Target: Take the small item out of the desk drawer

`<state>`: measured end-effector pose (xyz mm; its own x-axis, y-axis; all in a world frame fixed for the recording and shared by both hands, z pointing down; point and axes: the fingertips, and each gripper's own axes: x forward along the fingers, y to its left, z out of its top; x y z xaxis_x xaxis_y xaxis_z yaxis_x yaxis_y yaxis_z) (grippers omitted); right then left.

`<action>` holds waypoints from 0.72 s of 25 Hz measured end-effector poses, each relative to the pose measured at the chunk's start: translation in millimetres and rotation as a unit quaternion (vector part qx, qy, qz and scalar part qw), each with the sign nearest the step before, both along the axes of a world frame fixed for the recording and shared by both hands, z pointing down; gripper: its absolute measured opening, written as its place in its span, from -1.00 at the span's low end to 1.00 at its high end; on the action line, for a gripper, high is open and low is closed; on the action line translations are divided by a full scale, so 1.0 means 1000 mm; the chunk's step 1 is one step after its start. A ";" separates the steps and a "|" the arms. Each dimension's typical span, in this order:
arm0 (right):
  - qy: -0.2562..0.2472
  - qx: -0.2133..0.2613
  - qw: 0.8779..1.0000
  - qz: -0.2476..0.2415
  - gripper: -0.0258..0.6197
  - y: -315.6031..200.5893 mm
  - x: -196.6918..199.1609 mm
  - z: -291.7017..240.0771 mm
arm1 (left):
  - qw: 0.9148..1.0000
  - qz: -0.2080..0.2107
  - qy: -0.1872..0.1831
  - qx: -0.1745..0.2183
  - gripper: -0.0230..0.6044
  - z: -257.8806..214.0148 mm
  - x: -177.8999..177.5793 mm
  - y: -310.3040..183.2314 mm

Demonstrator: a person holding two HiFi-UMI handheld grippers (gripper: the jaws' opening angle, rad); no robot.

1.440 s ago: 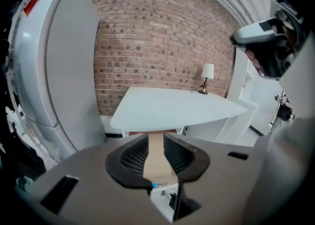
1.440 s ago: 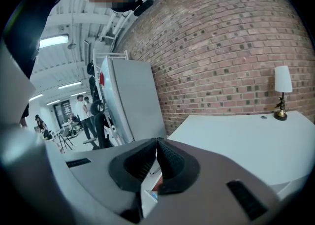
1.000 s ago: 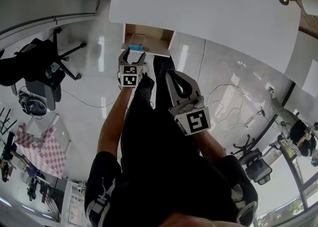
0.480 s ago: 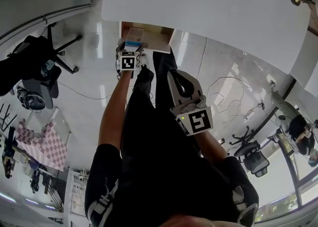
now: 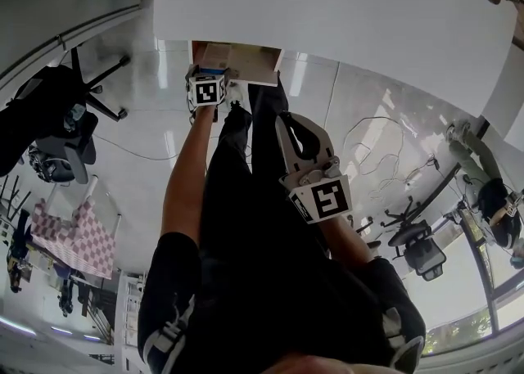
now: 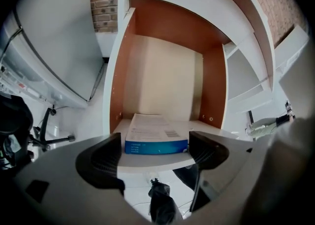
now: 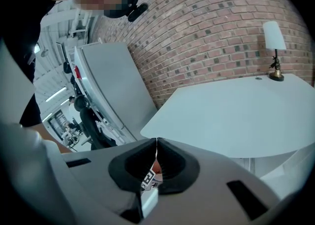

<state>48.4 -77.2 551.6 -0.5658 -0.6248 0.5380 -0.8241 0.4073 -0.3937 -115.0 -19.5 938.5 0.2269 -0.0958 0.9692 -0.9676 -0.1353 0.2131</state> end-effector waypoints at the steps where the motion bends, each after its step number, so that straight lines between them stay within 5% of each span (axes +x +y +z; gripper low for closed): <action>1: 0.001 -0.001 1.000 0.003 -0.83 -0.001 0.002 0.000 | 1.000 0.000 -0.007 -0.002 0.41 0.002 -0.002 0.000; 18: 0.015 0.006 1.000 0.026 -0.83 -0.001 0.017 0.002 | 0.999 0.034 0.018 0.024 0.33 -0.014 0.001 -0.003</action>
<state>65.7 -78.4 553.7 -0.5161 -0.6589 0.5473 -0.8557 0.3684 -0.3633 -113.6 -22.1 924.4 0.2699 -0.1258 0.9546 -0.9475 -0.2113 0.2400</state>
